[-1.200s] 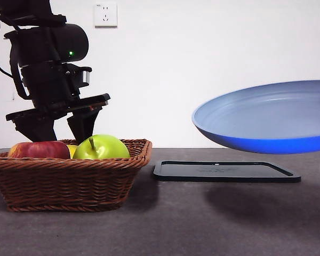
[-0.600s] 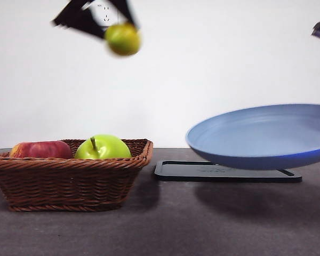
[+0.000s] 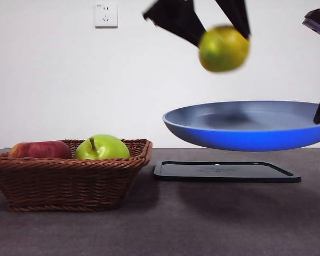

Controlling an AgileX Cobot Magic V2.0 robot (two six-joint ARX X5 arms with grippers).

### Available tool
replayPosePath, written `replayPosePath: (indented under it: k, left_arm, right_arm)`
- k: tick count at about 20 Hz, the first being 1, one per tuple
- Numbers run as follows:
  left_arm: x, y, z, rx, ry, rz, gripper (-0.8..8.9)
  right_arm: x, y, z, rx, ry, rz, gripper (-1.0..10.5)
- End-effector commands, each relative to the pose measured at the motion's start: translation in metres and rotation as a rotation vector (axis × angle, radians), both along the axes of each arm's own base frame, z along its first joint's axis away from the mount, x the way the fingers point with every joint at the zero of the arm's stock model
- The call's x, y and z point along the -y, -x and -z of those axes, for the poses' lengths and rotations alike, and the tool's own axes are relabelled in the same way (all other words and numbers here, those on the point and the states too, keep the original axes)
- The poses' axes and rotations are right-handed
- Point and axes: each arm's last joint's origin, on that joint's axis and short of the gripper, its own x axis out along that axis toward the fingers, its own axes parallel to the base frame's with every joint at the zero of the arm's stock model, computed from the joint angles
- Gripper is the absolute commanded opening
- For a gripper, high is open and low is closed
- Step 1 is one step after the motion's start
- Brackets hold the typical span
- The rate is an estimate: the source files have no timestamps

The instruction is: Take the lemon from the basket,put the lemon in the plate,hand out the plate

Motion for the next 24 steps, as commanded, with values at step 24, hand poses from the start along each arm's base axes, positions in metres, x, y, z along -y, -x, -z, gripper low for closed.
replayPosePath:
  k: [24]
  left_arm:
    - [0.007, 0.001, 0.004, -0.026, -0.059, 0.032, 4.02]
  right_arm:
    - [-0.001, -0.010, 0.015, -0.141, -0.018, 0.049, 0.0]
